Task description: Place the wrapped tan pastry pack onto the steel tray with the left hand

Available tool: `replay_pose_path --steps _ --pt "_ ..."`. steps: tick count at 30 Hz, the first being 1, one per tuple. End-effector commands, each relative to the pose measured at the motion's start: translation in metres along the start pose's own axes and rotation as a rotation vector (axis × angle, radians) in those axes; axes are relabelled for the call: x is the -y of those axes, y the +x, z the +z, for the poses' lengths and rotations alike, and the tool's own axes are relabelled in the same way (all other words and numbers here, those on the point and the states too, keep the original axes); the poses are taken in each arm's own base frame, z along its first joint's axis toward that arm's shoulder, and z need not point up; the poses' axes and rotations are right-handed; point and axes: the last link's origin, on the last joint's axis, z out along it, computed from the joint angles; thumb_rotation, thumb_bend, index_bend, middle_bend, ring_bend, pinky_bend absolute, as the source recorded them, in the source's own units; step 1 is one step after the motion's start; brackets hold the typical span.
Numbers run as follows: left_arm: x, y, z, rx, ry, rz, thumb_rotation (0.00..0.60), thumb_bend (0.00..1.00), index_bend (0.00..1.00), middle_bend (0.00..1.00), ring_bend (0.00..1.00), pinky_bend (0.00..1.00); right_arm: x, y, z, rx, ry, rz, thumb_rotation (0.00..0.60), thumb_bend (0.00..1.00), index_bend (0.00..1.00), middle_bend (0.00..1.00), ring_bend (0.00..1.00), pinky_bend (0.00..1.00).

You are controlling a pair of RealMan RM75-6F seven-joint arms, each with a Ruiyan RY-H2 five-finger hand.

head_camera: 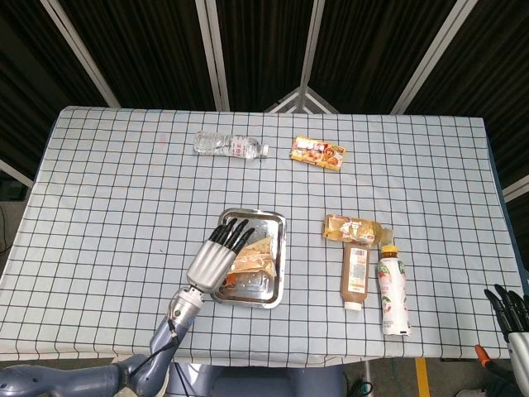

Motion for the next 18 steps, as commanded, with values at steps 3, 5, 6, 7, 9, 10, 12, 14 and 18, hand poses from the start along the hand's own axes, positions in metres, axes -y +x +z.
replay_pose_path --steps 3,5,6,7,9,10,12,14,18 --pt "0.033 0.041 -0.069 0.029 -0.001 -0.062 0.6 0.03 0.0 0.0 0.0 0.08 0.005 -0.001 -0.005 -0.006 0.019 -0.007 0.6 0.32 0.0 0.0 0.0 0.0" --pt "0.055 0.052 -0.11 0.087 0.061 -0.031 0.6 0.03 0.0 0.0 0.0 0.06 0.007 0.0 -0.009 -0.01 0.028 -0.007 0.6 0.32 0.0 0.0 0.0 0.0" --pt "0.065 0.057 -0.131 0.117 0.095 -0.019 0.6 0.03 0.0 0.0 0.0 0.06 0.007 0.0 -0.011 -0.011 0.031 -0.007 0.6 0.32 0.0 0.0 0.0 0.0" --pt "0.077 0.062 -0.154 0.149 0.143 -0.007 0.6 0.03 0.0 0.0 0.0 0.06 0.008 -0.001 -0.012 -0.012 0.034 -0.009 0.6 0.32 0.0 0.0 0.0 0.0" --pt "0.097 0.069 -0.197 0.197 0.228 0.017 0.6 0.03 0.0 0.0 0.0 0.06 0.008 -0.001 -0.015 -0.015 0.036 -0.014 0.6 0.32 0.0 0.0 0.0 0.0" --pt "0.105 0.071 -0.213 0.21 0.262 0.027 0.6 0.03 0.0 0.0 0.0 0.06 0.009 -0.002 -0.017 -0.016 0.038 -0.016 0.6 0.32 0.0 0.0 0.0 0.0" --pt "0.121 0.072 -0.241 0.21 0.327 0.028 0.6 0.03 0.0 0.0 0.0 0.05 0.012 -0.002 -0.02 -0.022 0.042 -0.016 0.6 0.32 0.0 0.0 0.0 0.0" --pt "0.135 0.071 -0.253 0.229 0.336 0.057 0.6 0.04 0.0 0.0 0.0 0.05 0.016 -0.002 -0.024 -0.032 0.055 -0.016 0.6 0.32 0.0 0.0 0.0 0.0" --pt "0.146 0.081 -0.253 0.169 0.36 0.012 0.6 0.03 0.0 0.0 0.0 0.05 0.021 -0.001 -0.029 -0.05 0.072 -0.02 0.6 0.32 0.0 0.0 0.0 0.0"
